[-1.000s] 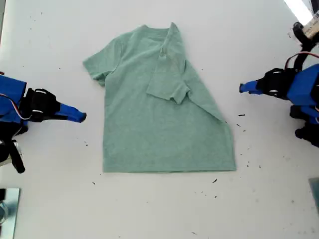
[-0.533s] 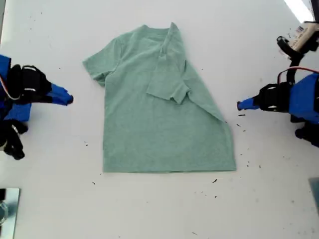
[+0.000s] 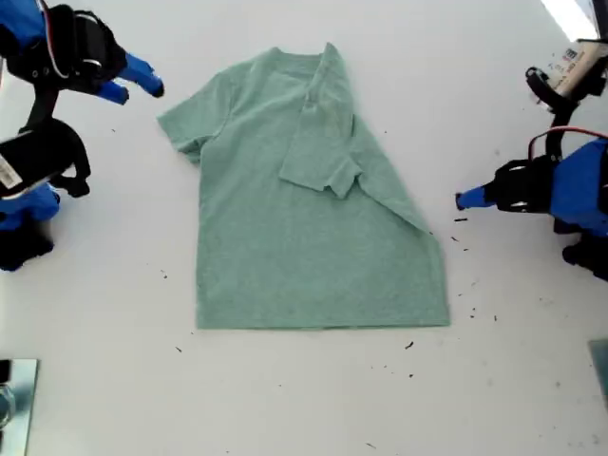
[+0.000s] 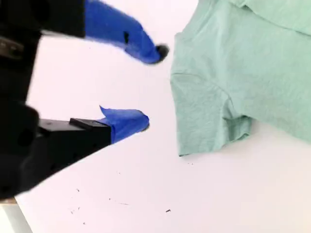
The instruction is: Fold t shirt
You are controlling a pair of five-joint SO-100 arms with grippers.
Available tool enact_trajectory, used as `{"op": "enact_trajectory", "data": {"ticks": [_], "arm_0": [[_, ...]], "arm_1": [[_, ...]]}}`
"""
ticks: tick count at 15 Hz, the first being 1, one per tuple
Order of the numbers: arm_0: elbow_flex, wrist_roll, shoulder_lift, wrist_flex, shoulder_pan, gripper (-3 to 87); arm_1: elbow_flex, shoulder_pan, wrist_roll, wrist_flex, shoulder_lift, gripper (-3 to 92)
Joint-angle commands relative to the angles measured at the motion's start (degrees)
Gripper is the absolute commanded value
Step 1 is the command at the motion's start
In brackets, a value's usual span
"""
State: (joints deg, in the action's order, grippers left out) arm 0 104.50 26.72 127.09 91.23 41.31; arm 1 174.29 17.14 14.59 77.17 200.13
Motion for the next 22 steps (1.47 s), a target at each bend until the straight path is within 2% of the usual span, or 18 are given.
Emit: {"op": "enact_trajectory", "data": {"ticks": [1, 5, 7, 11, 14, 15, 17, 18, 22], "arm_0": [[-2.9, 2.5, 0.5, -0.1, 3.3, 28.0], [-1.8, 2.7, -5.3, -2.7, 2.8, 28.7], [4.8, 2.5, -7.1, -8.9, 3.0, 28.0], [24.4, 3.3, -10.3, -26.6, 7.0, 25.9], [27.2, 5.2, -18.9, -34.8, 8.7, 23.2], [26.9, 6.1, -22.7, -37.3, 9.0, 18.5], [24.5, 6.2, -29.8, -38.6, 8.3, 3.3], [23.4, 5.9, -30.1, -38.3, 6.8, -0.1], [12.5, 5.9, -19.2, -29.5, 3.4, -0.2]], "arm_1": [[3.6, -0.5, 0.9, -0.4, 0.7, 2.7], [3.6, 0.0, 1.5, -0.4, 0.7, 2.7], [3.6, -0.1, 1.6, -0.4, 0.7, 2.7], [3.6, -1.1, 1.4, -0.4, 0.7, 2.7], [3.6, -1.8, 0.8, -0.4, 0.7, 2.7], [3.6, -2.1, 0.5, -0.4, 0.7, 2.7], [3.6, -2.7, -0.4, -0.4, 0.7, 2.7], [3.6, -2.7, -0.5, -0.4, 0.7, 2.7], [3.6, -1.8, -0.1, -0.4, 0.7, 2.7]]}}
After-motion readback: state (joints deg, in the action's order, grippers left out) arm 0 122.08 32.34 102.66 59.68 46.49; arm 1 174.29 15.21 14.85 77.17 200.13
